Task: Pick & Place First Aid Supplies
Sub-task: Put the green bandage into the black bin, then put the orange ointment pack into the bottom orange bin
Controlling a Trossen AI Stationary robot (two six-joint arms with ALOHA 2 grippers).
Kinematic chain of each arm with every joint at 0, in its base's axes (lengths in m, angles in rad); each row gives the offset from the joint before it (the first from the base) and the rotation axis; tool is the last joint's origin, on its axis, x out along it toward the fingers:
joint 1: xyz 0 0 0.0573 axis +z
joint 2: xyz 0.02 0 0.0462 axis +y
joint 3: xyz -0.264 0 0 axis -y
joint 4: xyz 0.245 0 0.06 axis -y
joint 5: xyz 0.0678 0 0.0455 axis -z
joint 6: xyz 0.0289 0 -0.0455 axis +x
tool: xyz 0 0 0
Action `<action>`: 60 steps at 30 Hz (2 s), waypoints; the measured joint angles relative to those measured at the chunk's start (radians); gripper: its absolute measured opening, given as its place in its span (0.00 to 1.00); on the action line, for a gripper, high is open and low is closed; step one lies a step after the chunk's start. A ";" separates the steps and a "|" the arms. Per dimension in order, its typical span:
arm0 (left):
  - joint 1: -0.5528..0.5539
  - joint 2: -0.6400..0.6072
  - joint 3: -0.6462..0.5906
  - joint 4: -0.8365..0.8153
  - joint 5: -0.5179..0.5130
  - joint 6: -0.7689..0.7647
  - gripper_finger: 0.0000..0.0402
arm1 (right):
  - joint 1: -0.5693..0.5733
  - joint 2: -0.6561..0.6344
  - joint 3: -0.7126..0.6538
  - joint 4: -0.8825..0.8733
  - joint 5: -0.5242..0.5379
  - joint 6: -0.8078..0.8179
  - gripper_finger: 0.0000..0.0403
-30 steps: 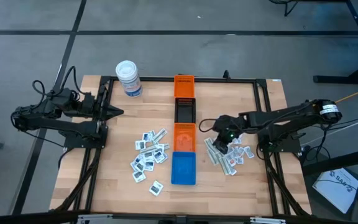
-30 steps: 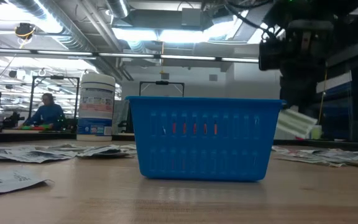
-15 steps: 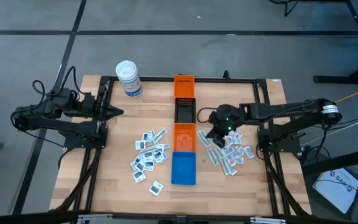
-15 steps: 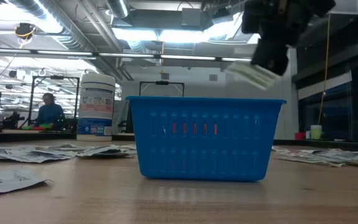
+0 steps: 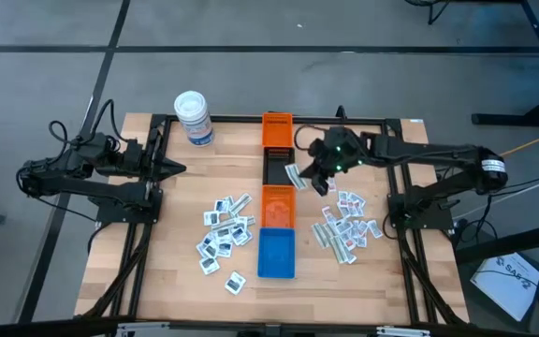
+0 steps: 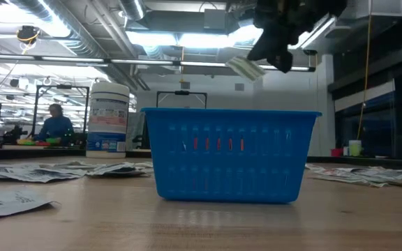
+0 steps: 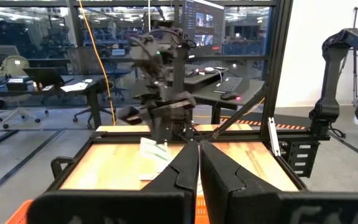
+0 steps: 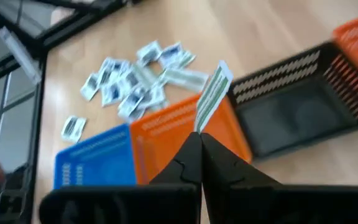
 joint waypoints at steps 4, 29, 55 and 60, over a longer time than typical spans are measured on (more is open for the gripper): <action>0.000 0.000 0.000 0.000 0.000 0.000 0.03 | -0.052 0.044 0.043 0.026 0.000 -0.050 0.00; 0.000 0.000 0.000 0.000 0.000 0.000 0.03 | -0.259 0.295 0.291 0.017 -0.053 -0.240 0.09; 0.000 0.000 0.000 0.000 0.000 0.000 0.03 | -0.087 0.261 0.246 -0.541 0.105 -0.076 0.47; 0.000 0.000 0.000 0.000 0.000 0.000 0.03 | -0.058 0.212 0.131 -0.504 0.119 0.009 0.47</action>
